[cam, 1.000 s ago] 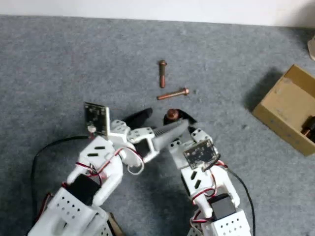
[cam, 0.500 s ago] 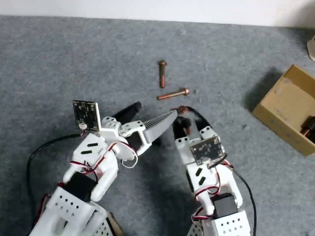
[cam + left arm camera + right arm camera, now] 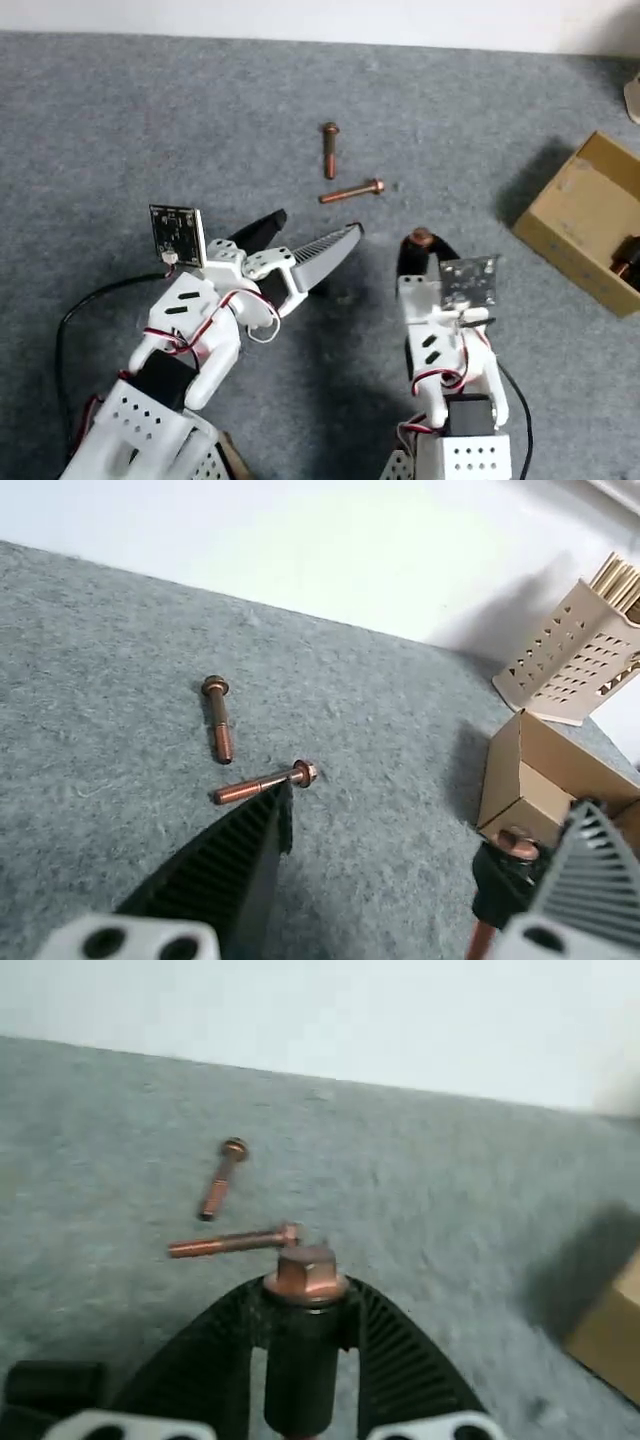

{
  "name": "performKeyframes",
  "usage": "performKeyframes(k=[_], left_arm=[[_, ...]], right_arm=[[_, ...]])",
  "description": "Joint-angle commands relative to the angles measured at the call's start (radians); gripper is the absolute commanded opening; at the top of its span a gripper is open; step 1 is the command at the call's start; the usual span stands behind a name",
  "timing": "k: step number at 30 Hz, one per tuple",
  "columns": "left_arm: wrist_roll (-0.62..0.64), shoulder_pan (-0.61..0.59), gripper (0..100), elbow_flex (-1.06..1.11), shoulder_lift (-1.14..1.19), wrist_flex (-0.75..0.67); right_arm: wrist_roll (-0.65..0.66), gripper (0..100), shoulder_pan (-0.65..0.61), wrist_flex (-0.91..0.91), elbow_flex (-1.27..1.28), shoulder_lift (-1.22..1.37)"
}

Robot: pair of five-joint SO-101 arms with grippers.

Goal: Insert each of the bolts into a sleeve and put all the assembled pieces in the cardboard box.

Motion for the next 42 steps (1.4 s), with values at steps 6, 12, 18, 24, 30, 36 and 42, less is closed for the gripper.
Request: performKeyframes(k=[6, 12, 18, 24, 30, 36, 42], left_arm=[[-0.005, -0.004, 38, -0.007, -0.012, -0.008], [-0.005, -0.004, 38, -0.005, -0.012, -0.008], [-0.005, -0.004, 38, 0.002, -0.010, -0.008], [-0.005, -0.004, 38, 0.004, -0.010, -0.008], [-0.006, -0.008, 38, 0.004, -0.010, -0.008], [-0.006, -0.010, 38, 0.005, -0.010, -0.008], [-0.006, -0.005, 38, 0.019, -0.010, -0.009]], right_arm=[[-0.028, 0.4, 0.114, 0.016, -0.050, 0.007], [-0.028, 0.4, 0.124, 0.077, -0.220, 0.263], [-0.028, 0.4, 0.280, 0.076, -0.410, 0.584], [-0.129, 0.5, 0.414, -0.008, -0.516, 0.720], [-0.141, 0.5, 0.483, -0.018, -0.650, 0.846], [-0.140, 0.5, 0.552, -0.018, -0.805, 1.046], [-0.140, 0.5, 0.610, -0.018, -0.974, 1.247]])
